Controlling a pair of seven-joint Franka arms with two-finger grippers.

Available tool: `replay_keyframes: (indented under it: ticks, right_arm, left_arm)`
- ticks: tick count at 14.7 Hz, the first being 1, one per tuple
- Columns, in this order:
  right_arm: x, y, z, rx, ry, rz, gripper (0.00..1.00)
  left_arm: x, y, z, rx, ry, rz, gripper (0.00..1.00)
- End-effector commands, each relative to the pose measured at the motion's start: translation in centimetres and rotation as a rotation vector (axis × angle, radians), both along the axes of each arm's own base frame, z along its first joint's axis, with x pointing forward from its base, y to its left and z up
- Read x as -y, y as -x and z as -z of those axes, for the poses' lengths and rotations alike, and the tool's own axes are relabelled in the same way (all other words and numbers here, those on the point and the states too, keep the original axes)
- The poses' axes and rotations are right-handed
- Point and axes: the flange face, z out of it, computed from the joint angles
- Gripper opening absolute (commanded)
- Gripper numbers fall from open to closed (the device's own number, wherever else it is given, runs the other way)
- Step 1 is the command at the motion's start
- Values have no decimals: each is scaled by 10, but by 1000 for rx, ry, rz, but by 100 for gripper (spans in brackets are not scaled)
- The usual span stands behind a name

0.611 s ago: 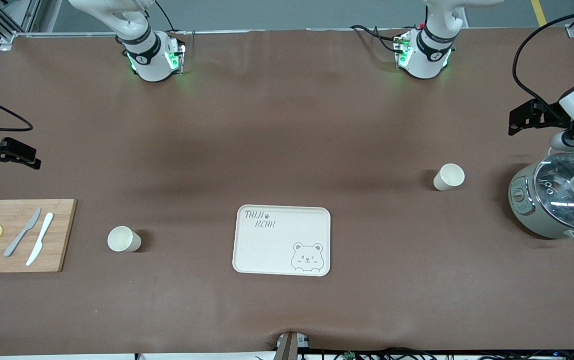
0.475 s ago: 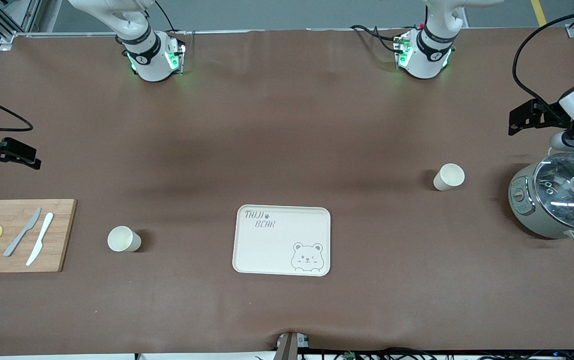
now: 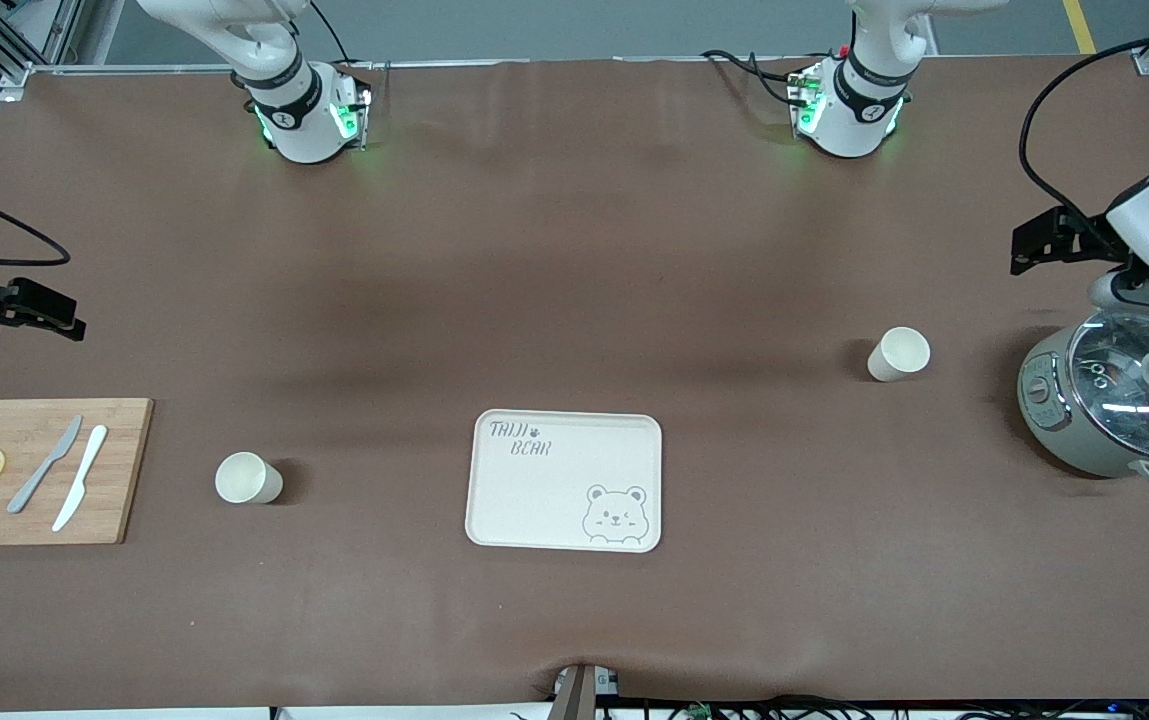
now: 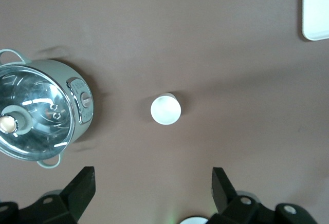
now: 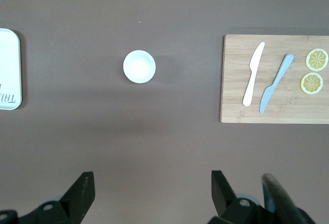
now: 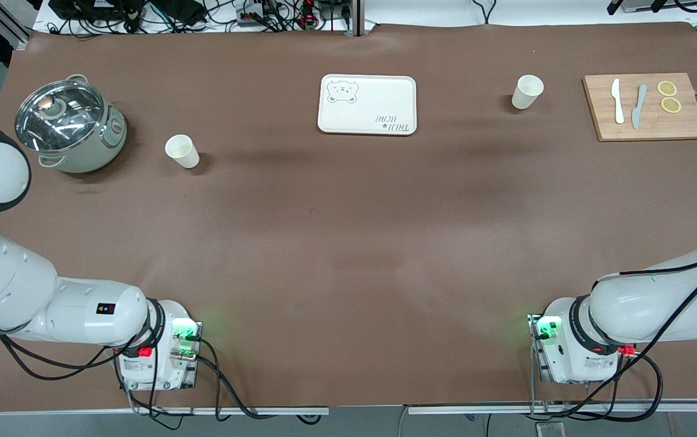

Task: Place white IKEA cup upright on tray with both arms
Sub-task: 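Reach the left gripper toward the white paper cup beside the steel pot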

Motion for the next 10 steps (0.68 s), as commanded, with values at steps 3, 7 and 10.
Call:
replay_keyframes:
  ticks: [3, 7, 10]
  right_arm:
    - [-3, 3, 0, 7, 15, 8, 100]
    - [-2, 2, 6, 7, 15, 10, 100]
    - [-3, 2, 6, 7, 15, 8, 100]
  left_arm:
    - [-6, 25, 45, 40, -7, -7, 100]
    - [-15, 40, 96, 64, 12, -12, 100]
    - [-21, 52, 144, 79, 17, 12, 100]
